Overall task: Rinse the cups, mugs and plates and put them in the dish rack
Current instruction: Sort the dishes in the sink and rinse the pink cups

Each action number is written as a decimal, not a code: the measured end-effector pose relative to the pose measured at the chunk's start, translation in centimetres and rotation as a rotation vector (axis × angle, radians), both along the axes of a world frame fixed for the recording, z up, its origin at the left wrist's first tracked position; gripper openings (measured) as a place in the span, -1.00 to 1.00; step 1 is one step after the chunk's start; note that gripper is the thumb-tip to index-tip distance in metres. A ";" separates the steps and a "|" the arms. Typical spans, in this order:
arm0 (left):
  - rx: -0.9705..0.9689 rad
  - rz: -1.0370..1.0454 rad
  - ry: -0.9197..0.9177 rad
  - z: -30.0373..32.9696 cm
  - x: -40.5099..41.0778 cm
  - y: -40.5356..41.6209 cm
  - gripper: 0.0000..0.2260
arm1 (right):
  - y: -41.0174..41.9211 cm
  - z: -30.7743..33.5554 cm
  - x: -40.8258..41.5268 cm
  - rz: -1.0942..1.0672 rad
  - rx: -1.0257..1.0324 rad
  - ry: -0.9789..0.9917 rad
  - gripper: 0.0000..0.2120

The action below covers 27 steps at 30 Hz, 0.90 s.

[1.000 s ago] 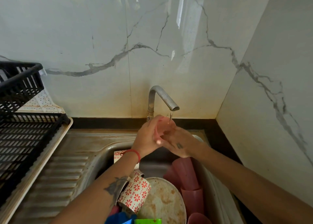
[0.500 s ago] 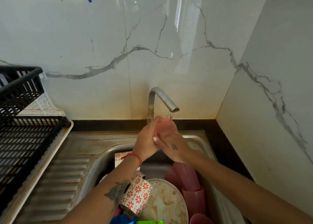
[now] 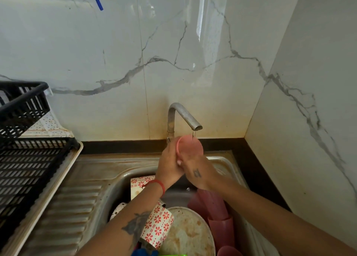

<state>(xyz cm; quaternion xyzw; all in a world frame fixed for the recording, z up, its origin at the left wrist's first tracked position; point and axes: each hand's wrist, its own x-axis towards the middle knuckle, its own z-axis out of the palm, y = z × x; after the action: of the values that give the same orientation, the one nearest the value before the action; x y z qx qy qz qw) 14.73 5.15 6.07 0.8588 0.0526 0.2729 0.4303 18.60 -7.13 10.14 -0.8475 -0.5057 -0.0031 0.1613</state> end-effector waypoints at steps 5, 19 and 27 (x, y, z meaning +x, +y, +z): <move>0.166 -0.031 0.080 0.6 -0.2 1.3 -0.26 | -2.2 1.0 2.8 0.228 -0.338 -0.393 -0.62; -0.064 -0.029 0.103 0.7 -0.9 -0.4 -0.22 | -1.0 0.6 1.7 0.057 -0.201 -0.284 -0.70; 0.126 -0.066 0.107 0.5 -0.8 1.3 -0.32 | -2.3 0.9 1.7 0.217 -0.329 -0.288 -0.59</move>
<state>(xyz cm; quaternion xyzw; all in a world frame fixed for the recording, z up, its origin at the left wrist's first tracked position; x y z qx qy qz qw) 13.97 6.43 6.55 0.8989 0.0302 0.2151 0.3806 20.34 -9.38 10.99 -0.7939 -0.6053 -0.0243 -0.0532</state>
